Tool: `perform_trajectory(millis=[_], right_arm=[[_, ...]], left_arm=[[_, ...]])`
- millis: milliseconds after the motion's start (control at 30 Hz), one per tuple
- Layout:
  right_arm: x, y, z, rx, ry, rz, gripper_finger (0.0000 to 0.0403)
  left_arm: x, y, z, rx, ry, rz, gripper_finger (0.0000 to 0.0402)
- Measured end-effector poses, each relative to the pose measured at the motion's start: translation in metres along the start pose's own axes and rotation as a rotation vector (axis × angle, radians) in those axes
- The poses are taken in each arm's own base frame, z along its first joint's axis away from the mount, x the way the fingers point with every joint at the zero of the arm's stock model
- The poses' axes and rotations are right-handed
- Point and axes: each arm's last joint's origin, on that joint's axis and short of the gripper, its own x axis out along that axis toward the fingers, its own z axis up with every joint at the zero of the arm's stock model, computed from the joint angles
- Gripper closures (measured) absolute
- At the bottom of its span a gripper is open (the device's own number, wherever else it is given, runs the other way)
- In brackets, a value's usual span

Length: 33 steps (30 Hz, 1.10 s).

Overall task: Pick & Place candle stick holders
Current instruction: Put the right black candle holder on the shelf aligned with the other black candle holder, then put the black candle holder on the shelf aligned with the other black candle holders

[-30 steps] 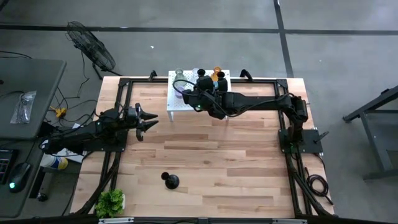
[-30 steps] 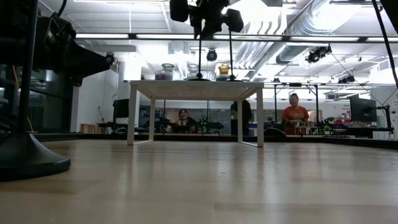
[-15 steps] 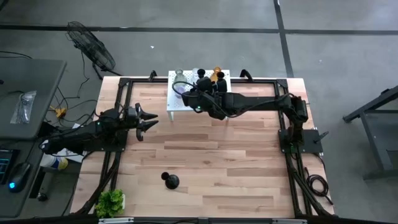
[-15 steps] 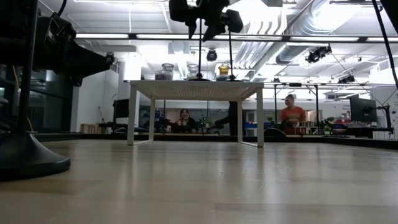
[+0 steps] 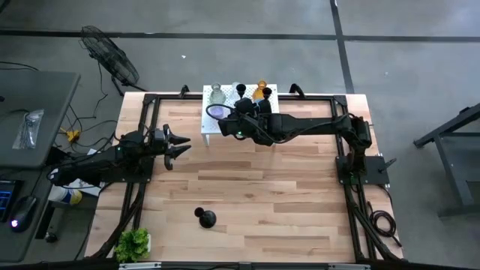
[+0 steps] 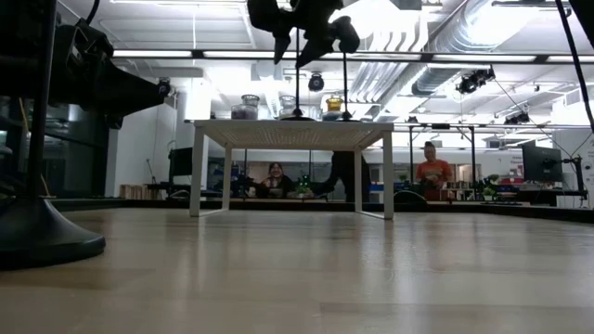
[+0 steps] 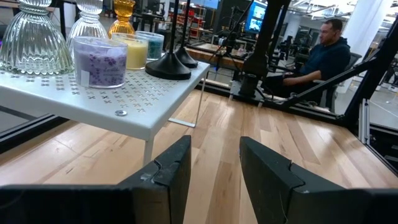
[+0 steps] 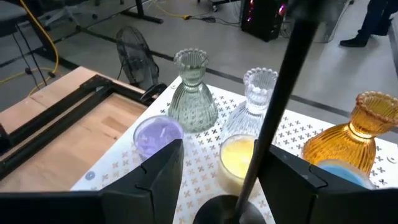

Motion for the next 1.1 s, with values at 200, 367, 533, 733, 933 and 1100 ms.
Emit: perform_trajectory(millis=[200, 367, 533, 733, 933, 1100], right_arm=[[-0.0004, 0.0001, -0.0007, 0.012, 0.007, 0.003, 0.0214], [-0.0006, 0.0006, -0.0012, 0.021, 0.019, 0.018, 0.0214], [-0.0006, 0.001, -0.0015, 0.025, 0.03, 0.031, 0.0214], [-0.0024, -0.0008, -0.001, 0.019, 0.039, 0.03, 0.0214], [-0.0043, -0.0042, -0.0008, 0.031, 0.054, 0.017, 0.0214], [-0.006, -0.0066, -0.0008, 0.032, 0.067, 0.011, 0.0214]], left_arm=[[0.0, 0.0, 0.0, 0.0, 0.0, 0.0, 0.0268], [0.0, 0.0, 0.0, 0.0, 0.0, 0.0, 0.0268], [0.0, 0.0, 0.0, 0.0, 0.0, 0.0, 0.0268], [0.0, 0.0, 0.0, 0.0, 0.0, 0.0, 0.0268], [0.0, 0.0, 0.0, 0.0, 0.0, 0.0, 0.0268], [0.0, 0.0, 0.0, 0.0, 0.0, 0.0, 0.0268]])
